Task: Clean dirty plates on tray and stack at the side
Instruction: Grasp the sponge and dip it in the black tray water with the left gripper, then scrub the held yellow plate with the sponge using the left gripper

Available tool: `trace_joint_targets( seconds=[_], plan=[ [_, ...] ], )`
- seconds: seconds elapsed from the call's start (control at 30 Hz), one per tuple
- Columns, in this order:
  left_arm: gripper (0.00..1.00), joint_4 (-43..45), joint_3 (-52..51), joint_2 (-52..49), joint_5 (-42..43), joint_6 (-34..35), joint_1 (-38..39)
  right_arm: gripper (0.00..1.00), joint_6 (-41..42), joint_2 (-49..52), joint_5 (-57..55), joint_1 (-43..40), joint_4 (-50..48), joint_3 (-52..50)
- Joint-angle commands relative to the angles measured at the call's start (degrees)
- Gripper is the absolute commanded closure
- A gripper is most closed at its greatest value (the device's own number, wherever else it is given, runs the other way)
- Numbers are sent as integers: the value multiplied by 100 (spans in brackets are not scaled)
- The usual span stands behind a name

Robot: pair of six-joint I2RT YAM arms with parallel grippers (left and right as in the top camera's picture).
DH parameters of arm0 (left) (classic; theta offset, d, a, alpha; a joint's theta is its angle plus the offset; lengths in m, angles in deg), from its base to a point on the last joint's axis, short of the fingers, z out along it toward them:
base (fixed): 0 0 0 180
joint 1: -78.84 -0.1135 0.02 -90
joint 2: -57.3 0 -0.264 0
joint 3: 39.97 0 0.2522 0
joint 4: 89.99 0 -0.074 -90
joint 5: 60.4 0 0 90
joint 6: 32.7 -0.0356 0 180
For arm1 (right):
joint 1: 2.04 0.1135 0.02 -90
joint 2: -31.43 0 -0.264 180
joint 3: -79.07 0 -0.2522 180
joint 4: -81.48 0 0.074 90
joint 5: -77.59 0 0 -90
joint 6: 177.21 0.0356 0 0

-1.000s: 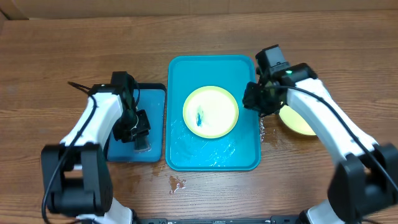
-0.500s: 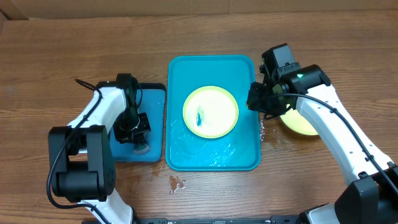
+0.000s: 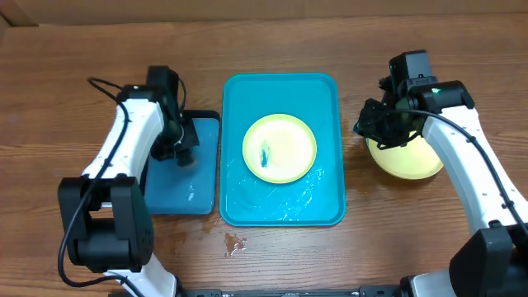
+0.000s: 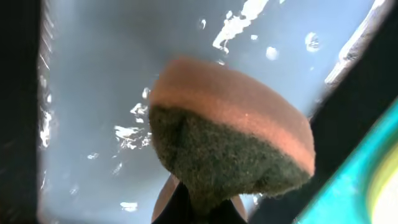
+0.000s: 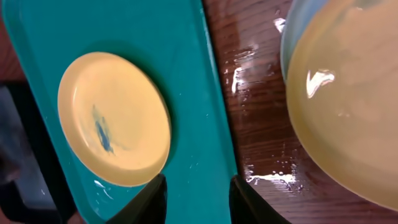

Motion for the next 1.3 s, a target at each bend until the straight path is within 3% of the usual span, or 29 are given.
trace_joint_targets(
  seconds=[0.0,0.23,0.5,0.57,0.8,0.93,1.03,1.2,1.27],
  plan=[
    [96,407,-662,68,-87,-15,42,65,-426,-90,205,133,-107,-197],
    [96,931,-1456,68,-96,-26,39,65,-741,-81,490,527,-1084,-1115],
    [96,713,-1362,70,9,-42,39,64,-671,-50,428,946,-2221,-2015],
    [96,586,-1231,70,70,-46,35,60,-553,-9,234,951,-2485,-2118],
    [96,-785,435,72,76,-44,59,59,-166,157,186,968,-3143,-2282],
    [96,-1493,1770,72,109,-44,234,68,201,507,133,975,-3333,-2194],
    [96,-1698,2562,72,114,-42,503,67,186,981,-136,977,-2868,-1679],
    [96,-1504,2774,55,245,153,1036,60,-289,1447,-254,1001,-2638,-1106],
    [96,-1419,2747,7,284,330,1257,65,-260,1519,-251,1005,-2656,-1106]
  ],
)
